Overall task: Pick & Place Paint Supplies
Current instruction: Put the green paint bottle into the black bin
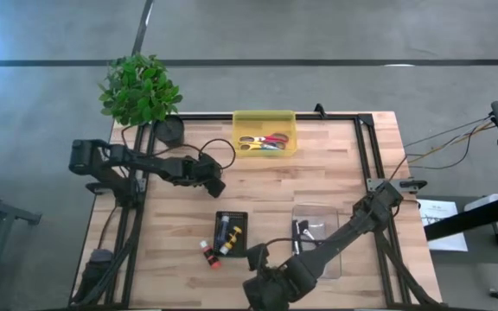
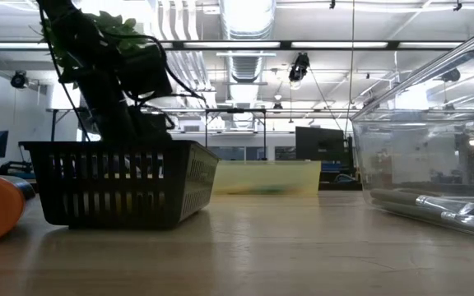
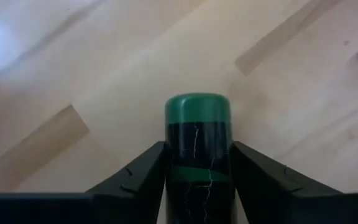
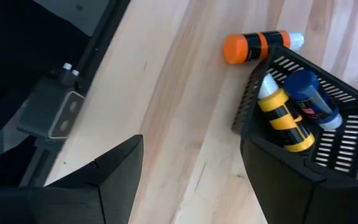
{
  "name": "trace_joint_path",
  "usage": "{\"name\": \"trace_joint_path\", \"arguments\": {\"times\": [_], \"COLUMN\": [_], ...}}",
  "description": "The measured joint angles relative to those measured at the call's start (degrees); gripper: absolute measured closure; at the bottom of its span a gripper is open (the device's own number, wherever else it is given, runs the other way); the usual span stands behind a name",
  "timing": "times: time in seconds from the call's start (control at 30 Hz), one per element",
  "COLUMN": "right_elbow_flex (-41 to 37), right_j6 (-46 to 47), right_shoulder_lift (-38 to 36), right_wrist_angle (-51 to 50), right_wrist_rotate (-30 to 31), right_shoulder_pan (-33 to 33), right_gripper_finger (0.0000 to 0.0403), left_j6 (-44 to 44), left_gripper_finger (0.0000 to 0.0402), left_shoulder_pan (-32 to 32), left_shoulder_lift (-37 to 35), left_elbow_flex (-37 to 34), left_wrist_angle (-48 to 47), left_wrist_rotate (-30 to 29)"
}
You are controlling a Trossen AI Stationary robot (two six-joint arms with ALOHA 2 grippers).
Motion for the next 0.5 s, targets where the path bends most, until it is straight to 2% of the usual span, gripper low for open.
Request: {"name": "trace_joint_path", "arguments": {"times": [0.17,0.33,0.5], "right_elbow_flex": [0.0,0.0,0.0], "right_j6": [0.72,1.2,1.62], "right_shoulder_lift": [0.0,0.02,0.02], "right_wrist_angle": [0.12,0.14,0.2], "right_wrist_rotate": [0.0,0.0,0.0], "right_shoulder_pan": [0.58,0.86,0.96], "right_gripper_finger": [0.0136,0.0136,0.0136], "left_j6": [0.47,2.5,3.71], "left_gripper_finger": [0.022,0.0224,0.0255], "left_shoulder_pan": [0.0,-0.32,-0.39], "left_shoulder_lift": [0.98,1.34,0.32], "left_elbow_flex": [-0.11,-0.07,-0.19], "left_wrist_angle": [-0.52,-0.69,-0.2], "left_wrist_rotate": [2.45,2.45,1.62]}}
